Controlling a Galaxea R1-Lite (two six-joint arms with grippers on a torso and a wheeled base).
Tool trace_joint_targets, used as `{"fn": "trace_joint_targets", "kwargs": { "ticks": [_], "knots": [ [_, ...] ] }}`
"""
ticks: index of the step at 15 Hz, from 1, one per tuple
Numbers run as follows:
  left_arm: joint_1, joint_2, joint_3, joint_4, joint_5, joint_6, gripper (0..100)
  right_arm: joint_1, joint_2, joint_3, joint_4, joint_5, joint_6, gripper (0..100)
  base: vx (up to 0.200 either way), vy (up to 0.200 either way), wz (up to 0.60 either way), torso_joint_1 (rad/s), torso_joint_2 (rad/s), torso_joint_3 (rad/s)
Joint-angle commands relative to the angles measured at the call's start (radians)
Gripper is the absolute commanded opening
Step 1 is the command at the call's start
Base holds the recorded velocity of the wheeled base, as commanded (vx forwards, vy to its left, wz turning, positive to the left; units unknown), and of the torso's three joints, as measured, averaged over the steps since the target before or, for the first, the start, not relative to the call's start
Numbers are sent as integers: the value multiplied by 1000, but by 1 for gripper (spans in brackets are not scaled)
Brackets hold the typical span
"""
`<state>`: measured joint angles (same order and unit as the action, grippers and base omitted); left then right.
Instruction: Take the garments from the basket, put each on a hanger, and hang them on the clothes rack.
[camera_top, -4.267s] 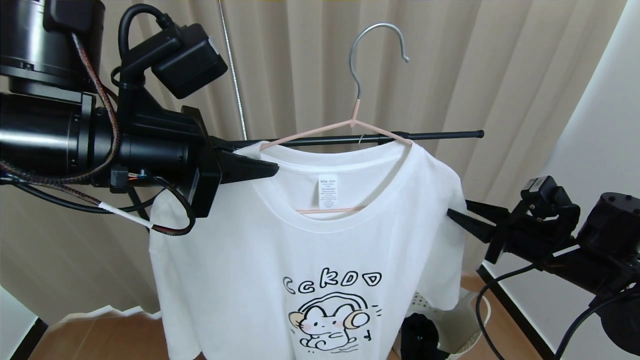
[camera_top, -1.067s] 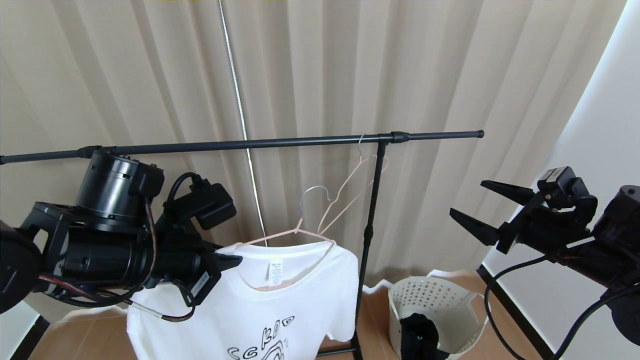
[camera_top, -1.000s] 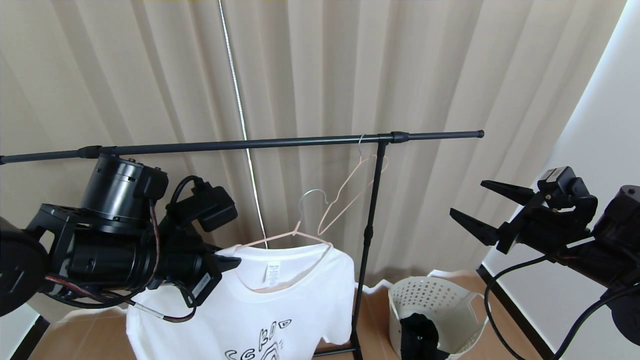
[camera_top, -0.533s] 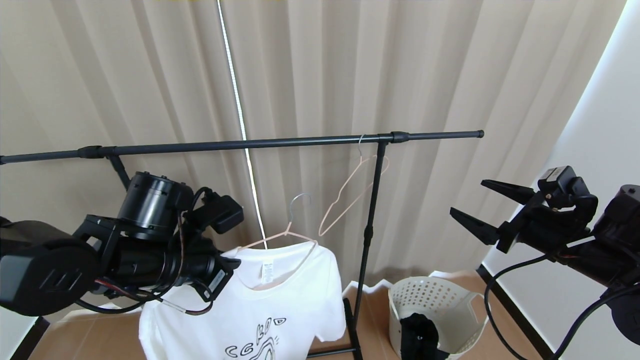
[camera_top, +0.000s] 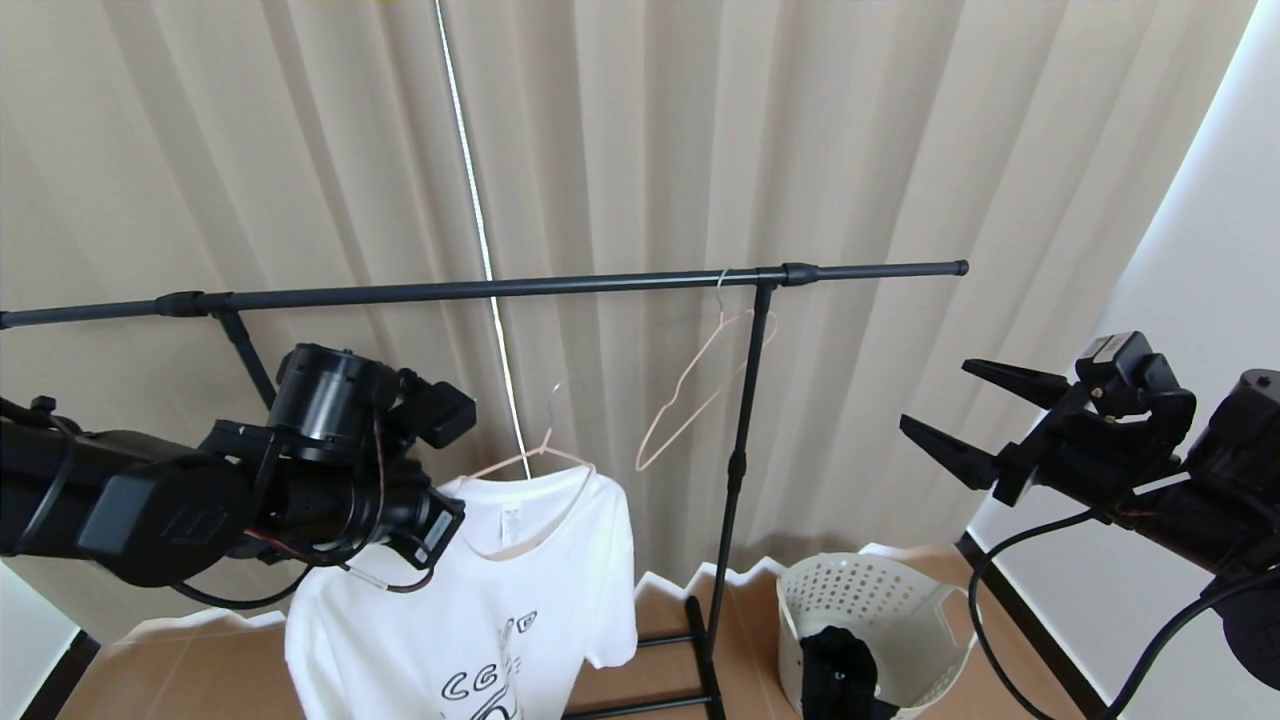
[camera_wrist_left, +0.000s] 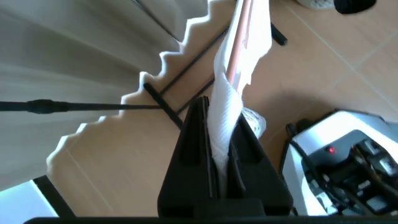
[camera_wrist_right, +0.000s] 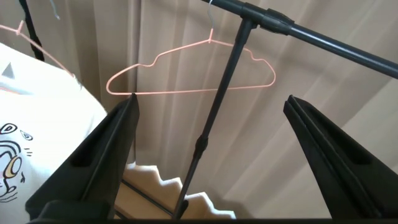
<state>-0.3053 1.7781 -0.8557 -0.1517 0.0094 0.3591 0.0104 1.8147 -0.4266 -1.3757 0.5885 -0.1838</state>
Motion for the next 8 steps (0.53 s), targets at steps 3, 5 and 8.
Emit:
{"fn": "trace_joint_targets", "kwargs": {
  "ticks": [3, 5, 8],
  "knots": [
    [38, 73, -9, -147, 35, -16, 0, 0, 2, 0, 0, 1, 0, 100, 0, 0, 0, 0, 0, 0],
    [40, 90, -16, -198, 37, -32, 0, 2, 3, 0, 0, 1, 0, 100, 0, 0, 0, 0, 0, 0],
    [40, 129, -82, -261, 35, -81, 0, 17, 3, 3, 0, 1, -2, 100, 0, 0, 0, 0, 0, 0]
  ]
}}
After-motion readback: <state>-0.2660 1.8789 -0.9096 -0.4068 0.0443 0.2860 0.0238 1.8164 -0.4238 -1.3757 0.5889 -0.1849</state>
